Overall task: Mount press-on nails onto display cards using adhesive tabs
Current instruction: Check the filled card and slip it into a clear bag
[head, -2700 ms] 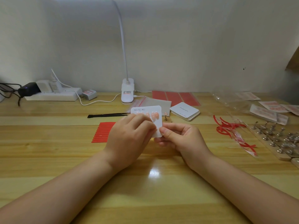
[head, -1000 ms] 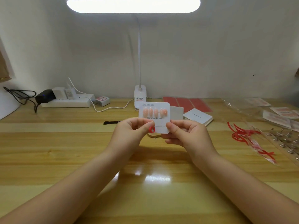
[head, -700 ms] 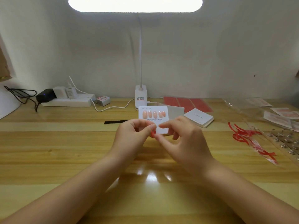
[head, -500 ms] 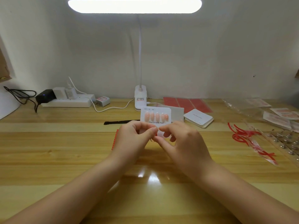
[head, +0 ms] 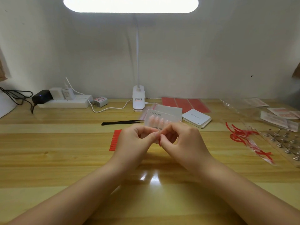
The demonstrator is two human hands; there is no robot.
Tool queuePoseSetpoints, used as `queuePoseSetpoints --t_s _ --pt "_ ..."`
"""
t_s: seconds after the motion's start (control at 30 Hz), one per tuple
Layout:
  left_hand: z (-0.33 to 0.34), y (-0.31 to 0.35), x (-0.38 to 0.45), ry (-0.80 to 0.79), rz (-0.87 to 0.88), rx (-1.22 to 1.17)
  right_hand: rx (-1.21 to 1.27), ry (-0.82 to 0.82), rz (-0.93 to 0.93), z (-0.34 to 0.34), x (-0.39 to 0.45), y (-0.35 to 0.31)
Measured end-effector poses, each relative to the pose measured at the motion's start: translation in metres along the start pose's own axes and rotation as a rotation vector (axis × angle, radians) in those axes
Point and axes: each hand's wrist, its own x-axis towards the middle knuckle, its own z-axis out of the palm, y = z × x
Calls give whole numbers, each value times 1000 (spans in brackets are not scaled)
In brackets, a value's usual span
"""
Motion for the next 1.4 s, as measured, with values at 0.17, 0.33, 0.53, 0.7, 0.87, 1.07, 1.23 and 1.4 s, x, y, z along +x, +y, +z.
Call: queuePoseSetpoints --t_s 0.17,0.33,0.53,0.7,0.87,1.07,1.23,1.4 --pt "-1 -1 0 -7 13 -64 98 -57 30 -3 0 0" --pt "-3 -3 0 -14 -29 -99 237 -115 157 -4 1 2" --pt "0 -5 3 74 -125 -72 169 -156 188 -6 4 3" --pt "-6 -3 9 120 -176 -10 65 -190 286 -49 29 16" --pt "-6 -3 6 100 -145 111 -454 -93 460 -111 45 68" --pt "-10 -4 7 129 -130 89 -590 -110 631 -126 34 108" --pt "-11 -6 8 147 -152 57 -749 -218 669 -132 37 118" --pt "-11 -10 11 152 -158 50 -886 -188 624 -133 35 122"
